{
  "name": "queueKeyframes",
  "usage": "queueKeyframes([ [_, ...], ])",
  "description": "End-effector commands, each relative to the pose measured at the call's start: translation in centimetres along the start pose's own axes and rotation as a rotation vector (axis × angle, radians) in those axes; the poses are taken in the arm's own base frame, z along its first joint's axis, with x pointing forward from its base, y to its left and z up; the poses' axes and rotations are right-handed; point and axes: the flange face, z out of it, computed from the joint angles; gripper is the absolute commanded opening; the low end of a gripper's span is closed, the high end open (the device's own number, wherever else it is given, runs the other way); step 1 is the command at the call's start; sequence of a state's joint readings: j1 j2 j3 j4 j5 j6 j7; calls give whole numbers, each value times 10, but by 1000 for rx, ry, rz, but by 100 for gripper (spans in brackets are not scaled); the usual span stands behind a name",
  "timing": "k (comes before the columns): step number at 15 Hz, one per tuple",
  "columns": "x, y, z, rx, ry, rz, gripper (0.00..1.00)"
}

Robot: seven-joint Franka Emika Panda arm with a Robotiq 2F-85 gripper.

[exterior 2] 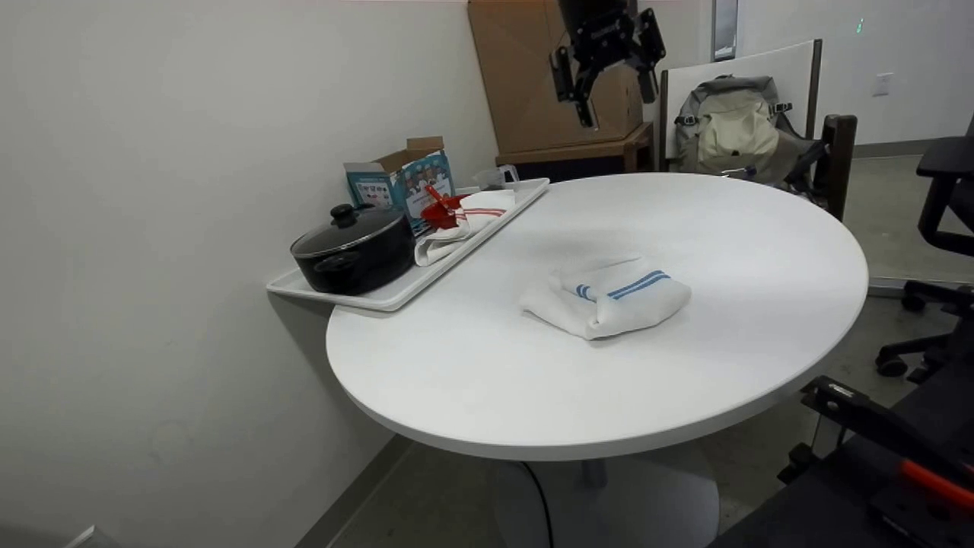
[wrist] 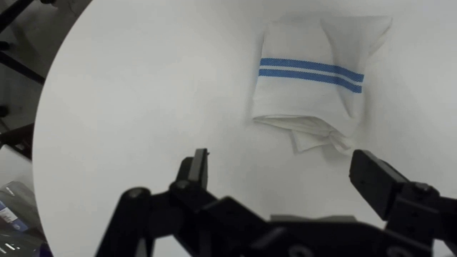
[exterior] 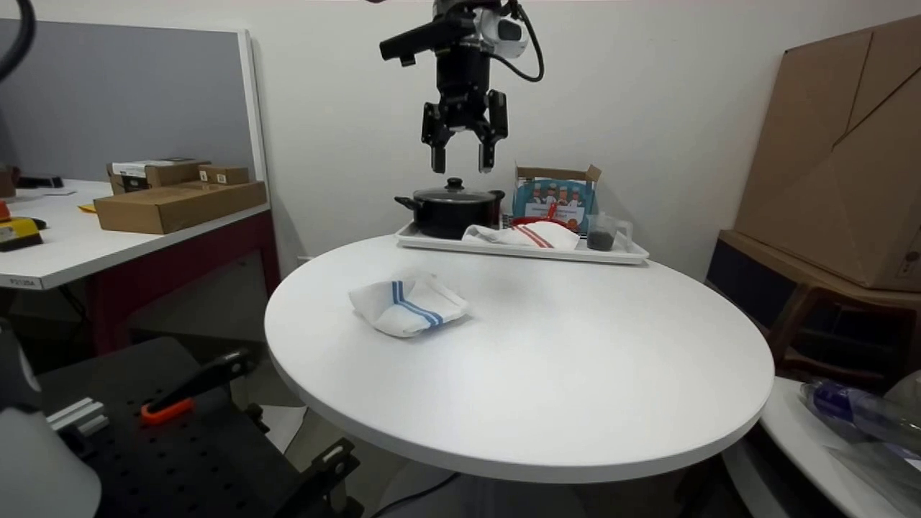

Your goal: Use the cloth to wipe the table

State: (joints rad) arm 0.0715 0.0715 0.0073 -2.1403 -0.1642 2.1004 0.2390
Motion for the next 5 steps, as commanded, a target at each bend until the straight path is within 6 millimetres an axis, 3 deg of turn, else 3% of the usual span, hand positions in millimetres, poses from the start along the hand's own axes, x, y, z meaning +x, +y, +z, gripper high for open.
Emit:
queueKeyframes([
  [1,-14,15,-8,2,-18,-59,100],
  [2,-21,11,-6,-11,-96,-96,100],
  [3,-7,14,-3,-6,-35,-35,100],
  [5,-14,12,-1,-15,-80,-67,100],
])
